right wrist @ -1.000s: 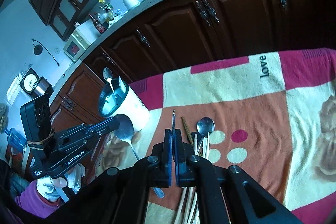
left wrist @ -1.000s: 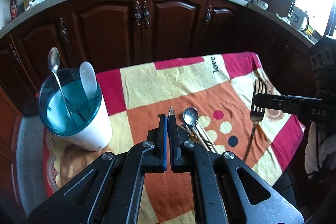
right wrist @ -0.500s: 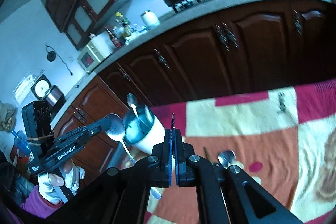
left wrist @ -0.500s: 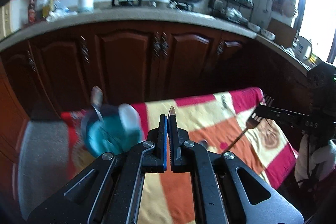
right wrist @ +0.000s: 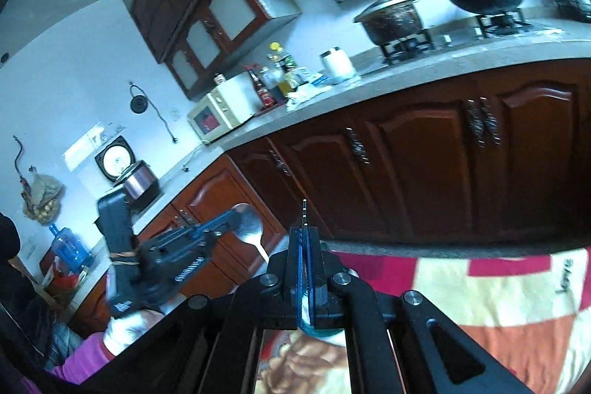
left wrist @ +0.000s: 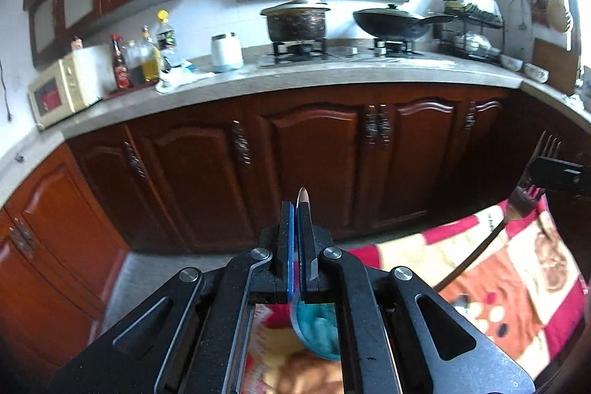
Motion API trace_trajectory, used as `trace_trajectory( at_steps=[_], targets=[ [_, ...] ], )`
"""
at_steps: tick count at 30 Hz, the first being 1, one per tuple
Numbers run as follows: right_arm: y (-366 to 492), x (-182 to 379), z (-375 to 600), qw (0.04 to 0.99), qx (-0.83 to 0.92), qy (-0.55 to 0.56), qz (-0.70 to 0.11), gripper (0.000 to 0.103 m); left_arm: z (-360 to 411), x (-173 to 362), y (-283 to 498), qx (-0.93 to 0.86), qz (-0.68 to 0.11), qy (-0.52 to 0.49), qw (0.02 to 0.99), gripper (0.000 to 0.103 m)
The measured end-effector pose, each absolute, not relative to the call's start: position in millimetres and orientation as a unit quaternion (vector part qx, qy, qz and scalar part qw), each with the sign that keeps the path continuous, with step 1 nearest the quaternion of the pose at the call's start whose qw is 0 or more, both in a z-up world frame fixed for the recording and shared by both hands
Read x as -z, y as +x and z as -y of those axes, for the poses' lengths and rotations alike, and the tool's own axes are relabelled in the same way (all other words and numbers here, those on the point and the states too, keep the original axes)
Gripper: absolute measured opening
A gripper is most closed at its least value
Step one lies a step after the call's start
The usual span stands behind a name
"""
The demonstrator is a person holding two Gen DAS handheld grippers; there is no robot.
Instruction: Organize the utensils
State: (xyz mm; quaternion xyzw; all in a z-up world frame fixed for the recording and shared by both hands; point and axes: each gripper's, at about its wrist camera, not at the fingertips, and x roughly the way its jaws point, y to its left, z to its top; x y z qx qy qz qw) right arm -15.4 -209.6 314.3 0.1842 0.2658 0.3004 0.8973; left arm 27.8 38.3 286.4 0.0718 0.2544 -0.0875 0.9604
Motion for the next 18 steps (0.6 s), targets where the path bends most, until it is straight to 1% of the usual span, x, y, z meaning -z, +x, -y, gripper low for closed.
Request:
trace_trajectory(
  at_steps=[7,13,18],
  targets=[
    [13.9,-298.3,167.4,0.879,-0.330,0.190,-0.288,0.001,-45.6,-257.5,50.0,0.058,-0.262,0.112,0.957,0.001],
    [28.0,-262.4,147.8,0.868,-0.333,0.183,-0.319,0.001,-43.3,-221.8,57.4,0.058,-0.283,0.119,0.950,0.001],
    [36.8,-230.4,144.2,0.861,-0.323,0.184,-0.346,0.001,-35.9,-203.6,61.2,0.064,-0.298,0.111,0.946,0.001]
  ],
)
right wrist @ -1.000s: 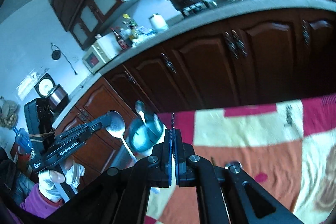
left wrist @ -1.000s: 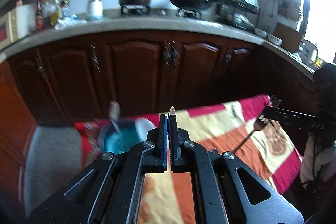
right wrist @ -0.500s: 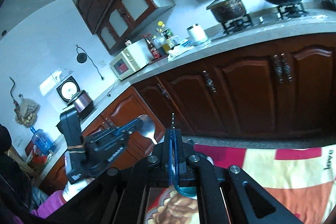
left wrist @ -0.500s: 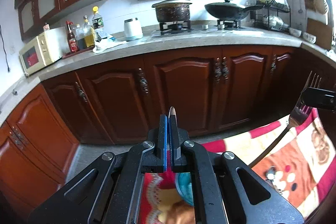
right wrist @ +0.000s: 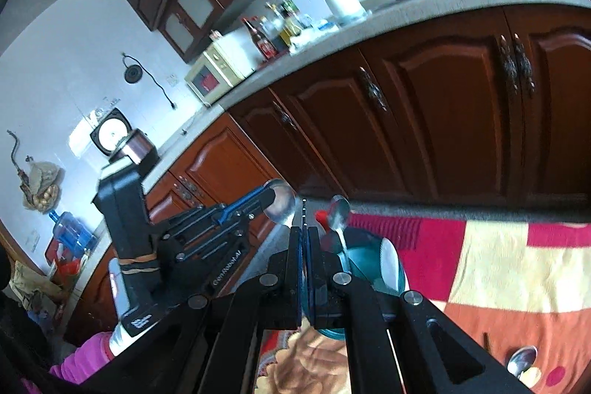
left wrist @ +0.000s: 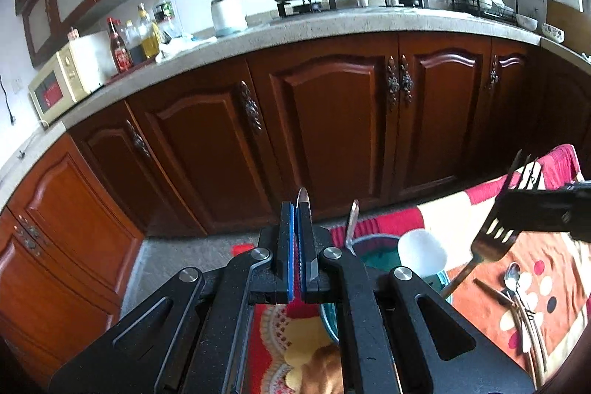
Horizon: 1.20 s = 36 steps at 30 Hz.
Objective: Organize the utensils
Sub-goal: 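Drop the spoon and fork into the cup and open both grippers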
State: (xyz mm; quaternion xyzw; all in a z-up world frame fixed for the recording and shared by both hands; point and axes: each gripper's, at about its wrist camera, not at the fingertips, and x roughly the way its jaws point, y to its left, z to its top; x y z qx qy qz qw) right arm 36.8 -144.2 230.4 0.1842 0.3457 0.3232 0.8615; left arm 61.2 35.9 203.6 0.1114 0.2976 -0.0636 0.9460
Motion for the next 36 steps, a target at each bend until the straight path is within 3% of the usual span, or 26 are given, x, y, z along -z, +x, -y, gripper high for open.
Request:
trace_trajectory(
  at_steps=[9,20,23,27,28,31,36],
  targets=[
    [48.1,-191.7,147.5,0.854,-0.303,0.191,-0.377,0.001,-28.2,-183.5,63.9,0.067,-0.317,0.095,0.941,0.001],
    [52.0,-183.5,160.1,0.856,-0.282,0.204,-0.381,0.002,-31.9,-173.0,66.7,0.065,-0.334,0.054,0.939,0.002],
    [52.5,-182.6,160.5,0.858,-0.278,0.201,-0.383,0.003,-32.8,-171.5,67.2,0.066,-0.338,0.049,0.938,0.009],
    [52.7,-182.3,159.0,0.860,-0.273,0.194,-0.385,0.007,-32.9,-169.7,65.1,0.073,-0.339,0.037,0.937,0.038],
    [52.5,-182.5,157.9,0.861,-0.272,0.191,-0.386,0.011,-32.9,-169.7,64.3,0.074,-0.338,0.034,0.938,0.041],
    [50.8,-182.3,155.4,0.867,-0.264,0.175,-0.385,0.017,-32.6,-169.6,62.8,0.073,-0.339,0.030,0.937,0.048],
    [48.4,-180.5,150.5,0.874,-0.252,0.147,-0.387,0.017,-32.7,-170.5,61.4,0.071,-0.339,0.031,0.938,0.049]
  ],
)
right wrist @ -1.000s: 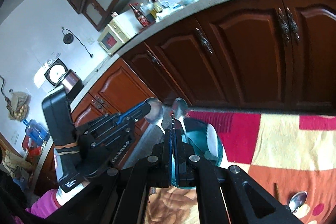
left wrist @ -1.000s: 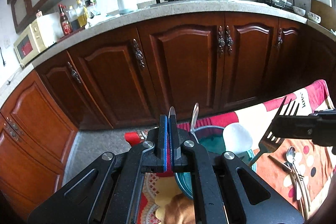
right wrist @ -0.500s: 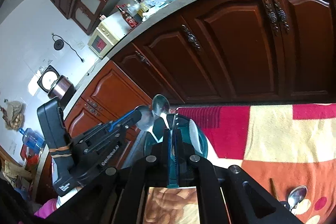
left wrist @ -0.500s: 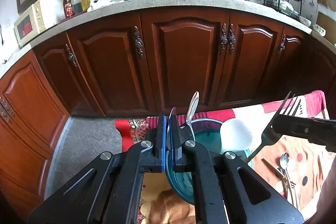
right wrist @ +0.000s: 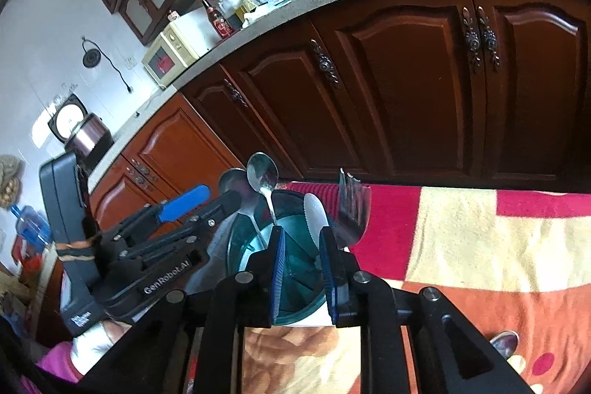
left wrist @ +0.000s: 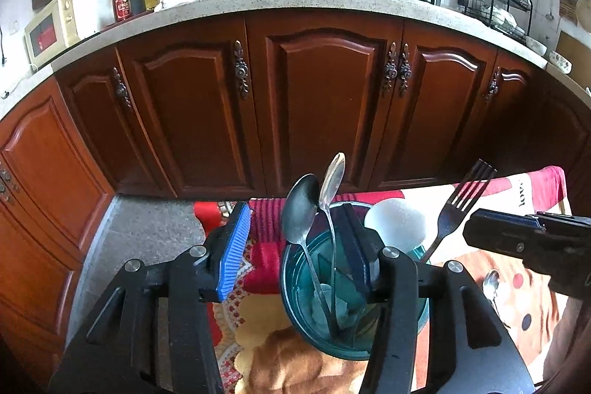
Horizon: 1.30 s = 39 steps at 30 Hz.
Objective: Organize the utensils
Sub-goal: 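Drop the spoon and fork into the cup and open both grippers, then move both grippers back to the remaining chopsticks and spoon on the cloth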
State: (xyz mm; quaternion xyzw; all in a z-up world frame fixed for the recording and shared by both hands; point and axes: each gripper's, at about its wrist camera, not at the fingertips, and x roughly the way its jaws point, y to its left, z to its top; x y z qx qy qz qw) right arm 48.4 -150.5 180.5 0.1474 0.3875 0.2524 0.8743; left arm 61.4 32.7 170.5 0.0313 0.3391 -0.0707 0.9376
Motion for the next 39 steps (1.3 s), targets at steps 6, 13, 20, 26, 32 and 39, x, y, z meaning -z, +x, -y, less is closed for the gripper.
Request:
trace_trajectory(
  at_steps=[6,13,20,26,32,39],
  targets=[
    [41.9,-178.9,142.1,0.882,-0.239,0.111,-0.391,0.018,-39.2,-171.9,57.6,0.064,-0.340,0.015,0.938,0.049],
    [36.0,-175.5,142.8,0.885,-0.225,0.097,-0.397,0.021,-43.8,-177.6,48.8,0.061,-0.338,0.003,0.939,0.049],
    [25.1,-172.9,151.8,0.886,-0.214,0.093,-0.400,0.023,-38.6,-189.0,31.1,0.079,-0.333,-0.016,0.939,0.049],
    [11.3,-166.7,173.8,0.883,-0.205,0.096,-0.410,0.029,-19.3,-194.5,11.2,0.115,-0.337,-0.027,0.934,0.050],
    [-8.1,-145.7,224.0,0.878,-0.180,0.089,-0.435,0.039,8.0,-192.8,-9.7,0.157,-0.344,-0.029,0.925,0.050],
    [-26.8,-96.6,291.4,0.861,-0.114,0.099,-0.485,0.039,45.9,-176.8,-23.7,0.193,-0.367,-0.019,0.910,0.050]
  ],
)
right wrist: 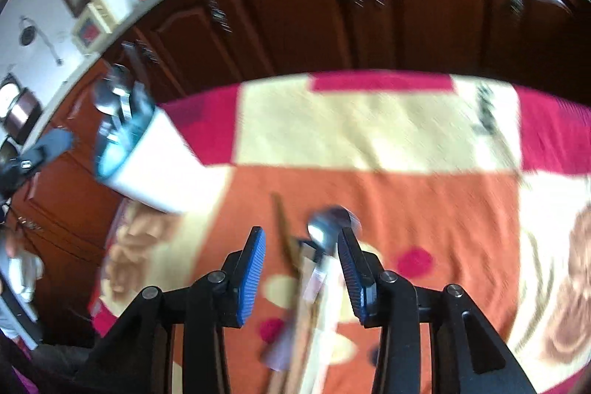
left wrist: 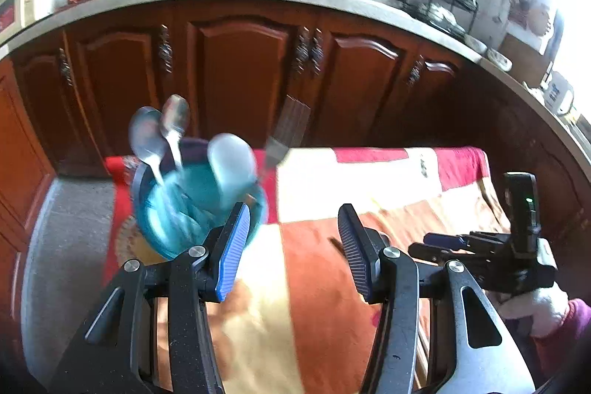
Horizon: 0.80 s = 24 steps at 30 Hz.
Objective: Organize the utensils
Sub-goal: 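Move both grippers back to the remaining chopsticks and spoon on the cloth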
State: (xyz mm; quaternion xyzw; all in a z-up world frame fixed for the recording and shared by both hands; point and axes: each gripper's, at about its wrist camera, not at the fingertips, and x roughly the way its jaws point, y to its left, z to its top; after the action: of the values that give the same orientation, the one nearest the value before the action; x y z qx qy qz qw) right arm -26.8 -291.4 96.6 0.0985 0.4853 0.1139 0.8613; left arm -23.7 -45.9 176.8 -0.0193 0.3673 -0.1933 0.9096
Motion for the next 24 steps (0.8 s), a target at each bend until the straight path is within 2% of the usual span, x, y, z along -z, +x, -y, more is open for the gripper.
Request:
trace_trajectory(
  at_steps=[8,24],
  targets=[
    [-37.0,-61.7,315.5,0.845,-0.109,0.107,-0.513,0.039,82.7,-141.0,-32.1,0.212,-0.411,-0.010,0.887,0.050],
    [-38.4,-46.4,305.3,0.832,-0.137,0.129,-0.521,0.027,109.1,-82.1,2.8,0.185,-0.485,-0.045,0.853,0.050]
  ],
)
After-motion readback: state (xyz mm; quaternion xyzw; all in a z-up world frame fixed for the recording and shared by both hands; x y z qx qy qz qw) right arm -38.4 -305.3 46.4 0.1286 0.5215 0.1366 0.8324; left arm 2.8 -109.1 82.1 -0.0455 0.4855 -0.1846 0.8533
